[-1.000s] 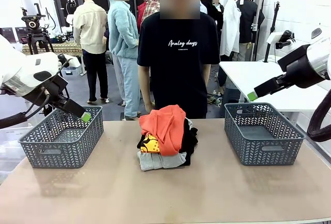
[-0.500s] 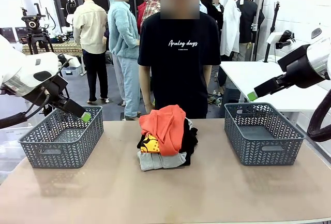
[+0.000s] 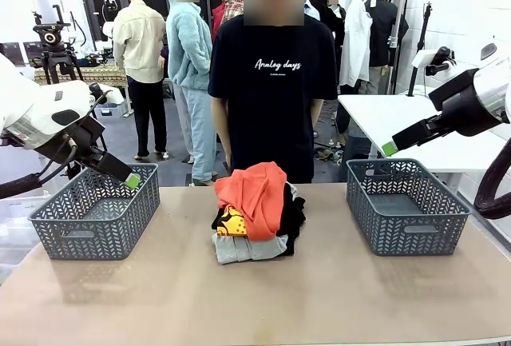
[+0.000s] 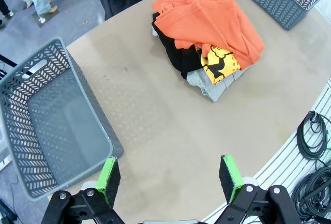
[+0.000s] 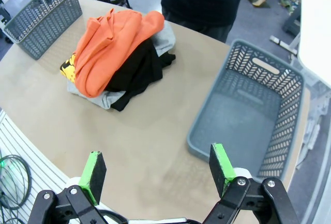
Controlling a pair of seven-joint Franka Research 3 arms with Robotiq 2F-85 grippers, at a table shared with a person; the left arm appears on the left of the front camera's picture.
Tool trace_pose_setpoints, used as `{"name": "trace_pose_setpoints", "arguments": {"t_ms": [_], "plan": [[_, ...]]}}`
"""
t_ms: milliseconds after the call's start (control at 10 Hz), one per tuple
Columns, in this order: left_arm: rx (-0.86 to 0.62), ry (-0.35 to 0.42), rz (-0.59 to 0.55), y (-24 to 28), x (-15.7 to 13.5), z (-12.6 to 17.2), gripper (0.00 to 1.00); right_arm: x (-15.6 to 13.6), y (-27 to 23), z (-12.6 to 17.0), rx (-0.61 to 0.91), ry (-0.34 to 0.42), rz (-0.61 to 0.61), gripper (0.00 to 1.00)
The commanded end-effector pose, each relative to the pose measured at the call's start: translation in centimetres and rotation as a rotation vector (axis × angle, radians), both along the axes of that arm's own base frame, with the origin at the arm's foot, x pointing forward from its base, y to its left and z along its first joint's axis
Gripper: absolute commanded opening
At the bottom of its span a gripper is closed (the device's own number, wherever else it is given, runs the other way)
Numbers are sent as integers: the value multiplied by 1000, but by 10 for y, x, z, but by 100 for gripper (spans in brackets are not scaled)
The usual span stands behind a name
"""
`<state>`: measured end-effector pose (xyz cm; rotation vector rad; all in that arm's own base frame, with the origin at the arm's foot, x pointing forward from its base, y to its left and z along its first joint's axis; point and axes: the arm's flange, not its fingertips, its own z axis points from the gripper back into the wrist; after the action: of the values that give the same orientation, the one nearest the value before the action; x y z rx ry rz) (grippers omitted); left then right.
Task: Sort the tops and bottoms.
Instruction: Lift clothes from the center of the table with your left hand.
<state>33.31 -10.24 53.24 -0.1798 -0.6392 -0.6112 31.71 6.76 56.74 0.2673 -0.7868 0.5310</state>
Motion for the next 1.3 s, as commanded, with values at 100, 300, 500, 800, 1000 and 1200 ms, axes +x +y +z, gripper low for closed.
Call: {"name": "trace_pose_setpoints", "arguments": {"t_ms": [100,300,500,800,1000,1200], "plan": [[-2,5,0,1,0,0,100,1,1,0,22,-1,0,100],[-2,5,0,1,0,0,100,1,1,0,22,-1,0,100],[-2,5,0,1,0,0,100,1,1,0,22,-1,0,100],[12,18,2,-32,63,4,100,1,1,0,22,-1,0,100],[126,71,133,-86,126,-10,100,1,1,0,22,-1,0,100],[49,88,183,-111,157,-29,100,1,1,0,22,-1,0,100]]}}
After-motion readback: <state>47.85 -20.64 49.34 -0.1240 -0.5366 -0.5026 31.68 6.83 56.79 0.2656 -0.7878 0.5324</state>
